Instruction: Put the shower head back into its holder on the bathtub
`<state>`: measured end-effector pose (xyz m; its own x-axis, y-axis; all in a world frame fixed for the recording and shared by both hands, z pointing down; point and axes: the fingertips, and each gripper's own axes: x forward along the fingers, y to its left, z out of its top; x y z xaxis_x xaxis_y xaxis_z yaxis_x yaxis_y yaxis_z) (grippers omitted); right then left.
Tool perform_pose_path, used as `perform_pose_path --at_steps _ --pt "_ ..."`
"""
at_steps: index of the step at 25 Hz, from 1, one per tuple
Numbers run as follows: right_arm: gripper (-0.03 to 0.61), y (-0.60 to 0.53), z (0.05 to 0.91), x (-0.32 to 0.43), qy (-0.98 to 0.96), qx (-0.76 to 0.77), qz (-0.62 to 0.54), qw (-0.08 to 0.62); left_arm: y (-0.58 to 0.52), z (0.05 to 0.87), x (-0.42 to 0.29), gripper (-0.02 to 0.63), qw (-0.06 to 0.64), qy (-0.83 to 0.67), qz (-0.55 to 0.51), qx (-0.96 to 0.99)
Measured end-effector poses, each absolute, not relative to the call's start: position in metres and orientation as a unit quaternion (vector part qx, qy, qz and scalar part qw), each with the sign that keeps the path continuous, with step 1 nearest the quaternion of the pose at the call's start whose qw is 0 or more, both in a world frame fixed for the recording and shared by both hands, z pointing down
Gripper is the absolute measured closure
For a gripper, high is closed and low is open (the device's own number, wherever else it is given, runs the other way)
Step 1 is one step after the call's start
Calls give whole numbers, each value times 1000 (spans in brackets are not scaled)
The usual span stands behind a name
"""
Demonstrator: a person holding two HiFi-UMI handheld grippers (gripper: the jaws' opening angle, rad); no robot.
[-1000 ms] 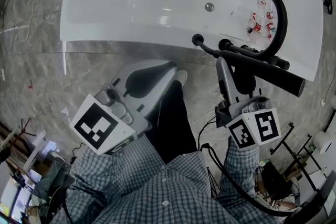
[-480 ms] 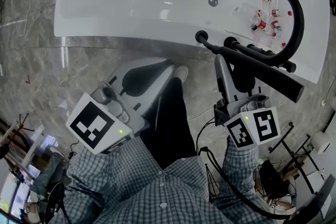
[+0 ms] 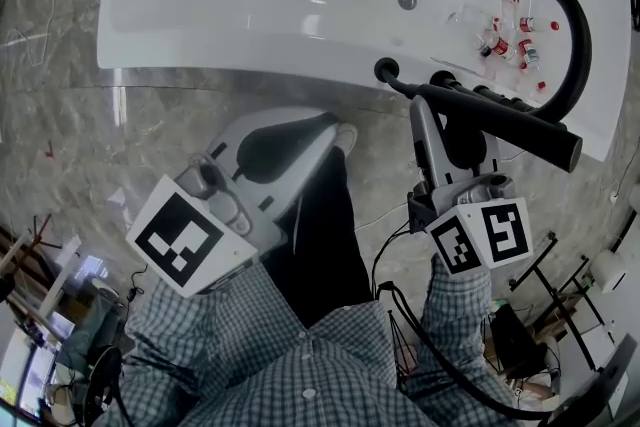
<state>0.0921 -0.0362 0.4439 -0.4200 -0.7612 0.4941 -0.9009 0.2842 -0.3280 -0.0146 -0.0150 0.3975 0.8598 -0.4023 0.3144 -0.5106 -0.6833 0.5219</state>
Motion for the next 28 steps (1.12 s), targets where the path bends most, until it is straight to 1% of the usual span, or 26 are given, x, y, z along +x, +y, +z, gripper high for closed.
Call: perform_pose_path --at_steps 9,20,28 --pt "446 -39 466 91 -791 527 273 151 -14 403 -19 604 317 -251 87 911" --pt "446 -40 493 93 -781 533 281 166 -15 409 -21 604 321 -254 88 908" --pt "446 -41 517 90 -783 527 252 214 -15 418 -22 604 328 -254 92 905"
